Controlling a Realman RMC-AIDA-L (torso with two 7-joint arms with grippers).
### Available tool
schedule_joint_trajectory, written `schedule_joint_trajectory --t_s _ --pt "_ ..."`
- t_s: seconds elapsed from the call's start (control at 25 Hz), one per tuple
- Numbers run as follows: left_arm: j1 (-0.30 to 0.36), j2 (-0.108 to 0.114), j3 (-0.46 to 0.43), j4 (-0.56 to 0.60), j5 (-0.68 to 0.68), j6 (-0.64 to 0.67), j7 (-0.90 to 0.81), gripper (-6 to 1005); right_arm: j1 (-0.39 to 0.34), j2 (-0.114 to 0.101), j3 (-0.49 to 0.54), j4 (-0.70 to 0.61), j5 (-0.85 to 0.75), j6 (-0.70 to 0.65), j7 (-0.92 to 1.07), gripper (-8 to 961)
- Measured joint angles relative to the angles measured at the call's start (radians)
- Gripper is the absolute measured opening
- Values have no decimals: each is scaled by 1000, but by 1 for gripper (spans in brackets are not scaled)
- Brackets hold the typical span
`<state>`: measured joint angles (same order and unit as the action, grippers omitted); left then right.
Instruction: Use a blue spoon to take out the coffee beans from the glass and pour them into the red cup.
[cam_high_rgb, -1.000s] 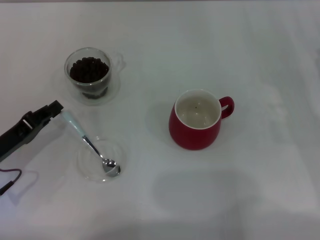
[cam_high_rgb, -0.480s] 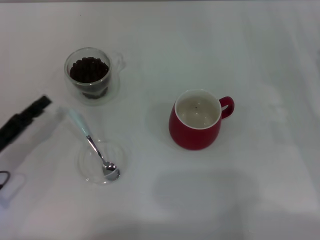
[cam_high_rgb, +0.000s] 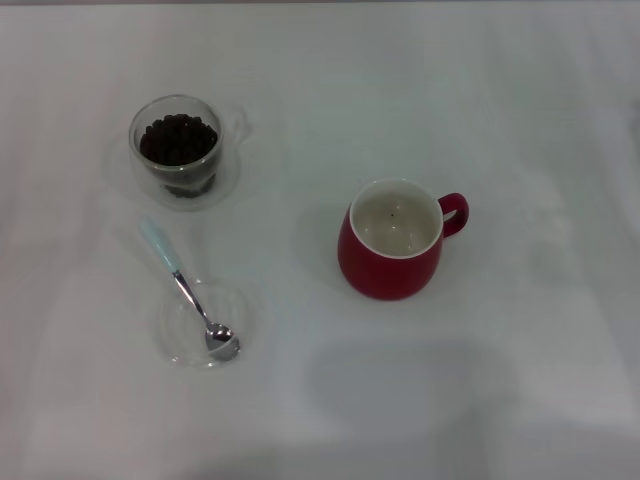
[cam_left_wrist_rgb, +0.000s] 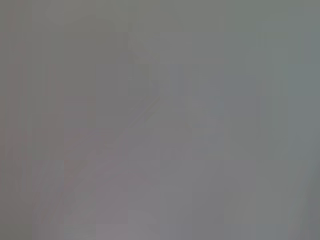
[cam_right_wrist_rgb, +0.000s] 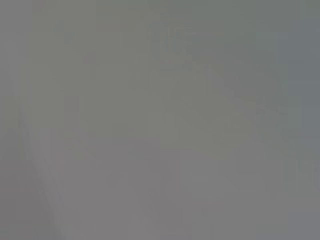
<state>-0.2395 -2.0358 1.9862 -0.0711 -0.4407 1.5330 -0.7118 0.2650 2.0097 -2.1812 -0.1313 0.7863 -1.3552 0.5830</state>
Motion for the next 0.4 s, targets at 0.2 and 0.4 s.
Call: schedule_joint_trajectory --t_s 0.2,0.4 --pt "-4 -39 0 -3 -225 -29 214 813 1 3 -11 -11 -1 6 -118 574" --pt "-32 -38 4 2 -237 -61 223 816 -2 4 -12 -13 -1 11 -126 574"
